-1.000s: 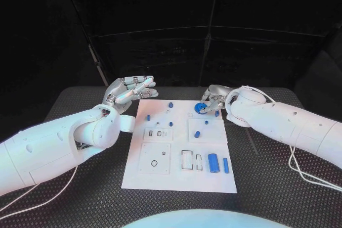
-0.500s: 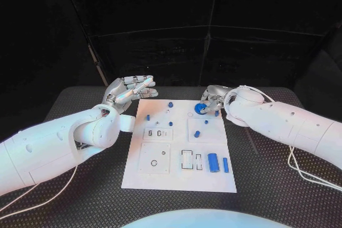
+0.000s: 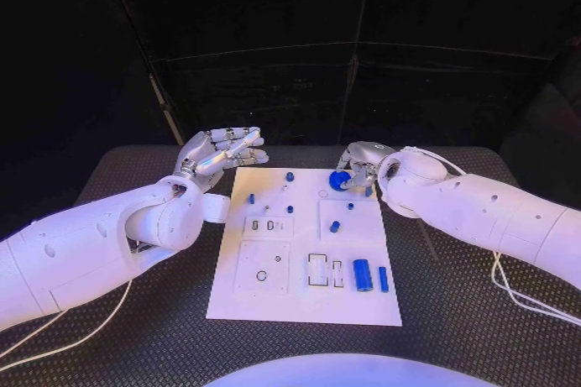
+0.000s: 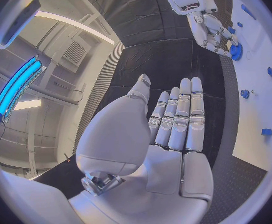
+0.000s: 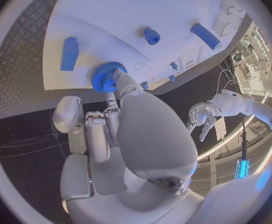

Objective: Assemble the parts on the task board

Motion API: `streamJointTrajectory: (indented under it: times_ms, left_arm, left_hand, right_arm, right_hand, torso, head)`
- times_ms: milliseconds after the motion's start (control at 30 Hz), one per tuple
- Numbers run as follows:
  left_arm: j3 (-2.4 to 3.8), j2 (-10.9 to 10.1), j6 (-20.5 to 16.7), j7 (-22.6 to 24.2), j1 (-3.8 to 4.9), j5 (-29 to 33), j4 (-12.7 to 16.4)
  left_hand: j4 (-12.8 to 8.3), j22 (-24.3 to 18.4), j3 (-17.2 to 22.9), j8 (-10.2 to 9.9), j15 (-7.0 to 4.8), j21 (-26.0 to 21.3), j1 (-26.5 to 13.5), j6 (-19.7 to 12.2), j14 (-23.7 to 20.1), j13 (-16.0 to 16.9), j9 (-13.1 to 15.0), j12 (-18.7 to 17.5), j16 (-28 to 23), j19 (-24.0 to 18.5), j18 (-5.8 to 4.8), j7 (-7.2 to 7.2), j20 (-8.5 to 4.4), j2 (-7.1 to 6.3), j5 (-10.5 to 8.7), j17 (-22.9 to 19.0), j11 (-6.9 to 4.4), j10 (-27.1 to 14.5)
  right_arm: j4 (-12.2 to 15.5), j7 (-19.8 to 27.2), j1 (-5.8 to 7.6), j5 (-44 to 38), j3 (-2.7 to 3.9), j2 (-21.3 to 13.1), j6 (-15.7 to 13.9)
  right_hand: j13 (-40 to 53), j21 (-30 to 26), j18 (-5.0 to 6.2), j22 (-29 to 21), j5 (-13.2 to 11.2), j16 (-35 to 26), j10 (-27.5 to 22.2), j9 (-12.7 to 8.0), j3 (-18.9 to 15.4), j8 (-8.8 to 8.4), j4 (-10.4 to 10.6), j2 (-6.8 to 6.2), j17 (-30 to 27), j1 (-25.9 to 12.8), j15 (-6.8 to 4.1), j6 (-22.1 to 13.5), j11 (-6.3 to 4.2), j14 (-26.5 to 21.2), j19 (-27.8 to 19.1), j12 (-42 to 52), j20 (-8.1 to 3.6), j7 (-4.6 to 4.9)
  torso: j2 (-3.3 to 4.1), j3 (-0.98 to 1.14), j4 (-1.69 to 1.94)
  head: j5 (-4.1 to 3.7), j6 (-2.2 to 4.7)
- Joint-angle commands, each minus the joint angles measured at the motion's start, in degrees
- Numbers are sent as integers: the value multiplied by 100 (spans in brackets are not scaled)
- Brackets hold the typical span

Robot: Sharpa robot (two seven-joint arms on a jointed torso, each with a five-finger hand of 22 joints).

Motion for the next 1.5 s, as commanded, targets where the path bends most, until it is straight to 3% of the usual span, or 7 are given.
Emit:
streamJointTrajectory:
  times_ms: [33, 333, 500, 733, 1000, 1333, 1500]
  left_arm:
    - [6, 15, 66, 24, 10, -19, 1]
    - [6, 19, 67, 19, 10, -19, -8]
    - [7, 34, 73, 21, 10, -19, -11]
    - [7, 45, 72, 19, 10, -20, -25]
    - [7, 77, 76, 18, 12, -20, -38]
    - [7, 91, 75, 15, 12, -20, -49]
    - [7, 96, 72, 13, 12, -20, -52]
  left_hand:
    - [-26, -8, 4, -18, 15, -26, 15, -2, 19, -5, -1, -36, -30, 39, 31, 18, 20, 53, -2, 5, -13, -37]
    - [-48, -12, 7, -21, 14, -32, 37, 0, 22, -4, 0, -39, -39, 42, 31, 18, 20, 61, -2, 11, -13, -36]
    - [-67, -17, -2, -26, 15, -39, 47, 0, 23, -4, 0, -44, -49, 45, 31, 19, 20, 51, -5, 16, -12, -36]
    - [-74, -19, -10, -27, 15, -42, 47, 0, 24, -4, 0, -45, -54, 46, 31, 20, 20, 42, -7, 19, -12, -35]
    - [-74, -19, -10, -27, 15, -42, 47, 0, 24, -4, 0, -45, -54, 46, 31, 20, 20, 42, -7, 19, -12, -35]
    - [-74, -19, -10, -27, 15, -42, 47, 0, 24, -4, 0, -45, -54, 46, 31, 20, 20, 42, -7, 19, -12, -35]
    - [-74, -19, -10, -27, 15, -42, 47, 0, 24, -4, 0, -45, -54, 46, 31, 20, 20, 42, -7, 19, -12, -35]
  right_arm:
    - [176, 256, 18, -98, 6, -12, -595]
    - [452, 222, 23, 4, 7, 151, -673]
    - [317, 226, 26, 38, 6, 460, -605]
    - [95, 239, 27, 47, -2, 806, -266]
    - [-174, 283, 28, -4, -158, 1092, 44]
    - [-336, 154, 28, -184, -192, 1254, 89]
    - [-373, 120, 28, -204, -194, 1293, -73]
  right_hand:
    - [320, 23, -99, 8, 16, 13, 45, 29, 55, 58, 6, 60, 1170, -83, -45, 344, -20, 547, -11, 20, -47, -130]
    - [324, 25, -101, 11, -38, 8, 50, 10, 142, 0, 10, 10, 1153, -209, -54, 373, -28, 544, -13, 16, -62, -136]
    - [321, 30, -103, 22, -58, 4, 48, 3, 173, -30, 11, -8, 1138, -257, -53, 369, -26, 541, -7, 12, -63, -132]
    - [306, 33, -105, 28, -148, -2, 35, -2, 229, -78, 12, -37, 1120, -351, -48, 378, -23, 538, -6, -6, -61, -129]
    - [298, 36, -107, 36, -196, -7, 27, -5, 258, -111, 9, -47, 1105, -397, -44, 367, -18, 535, -3, -16, -58, -123]
    - [241, 34, -108, 33, -223, -16, -22, -12, 295, -200, 9, -107, 1079, -518, -23, 310, 6, 530, -9, -71, -43, -94]
    - [152, 28, -108, 25, -243, -25, -95, -23, 295, -320, 28, -178, 1054, -648, 13, 164, 53, 524, -18, -153, -17, -37]
  torso:
    - [0, 0, 12]
    - [2, -1, 8]
    - [15, -3, 34]
    - [18, -3, 21]
    - [15, 3, 31]
    - [9, 8, 16]
    - [11, 11, 12]
  head:
    - [3, 1]
    - [54, -10]
    - [62, -20]
    - [95, -44]
    - [102, -71]
    - [124, -89]
    - [125, -86]
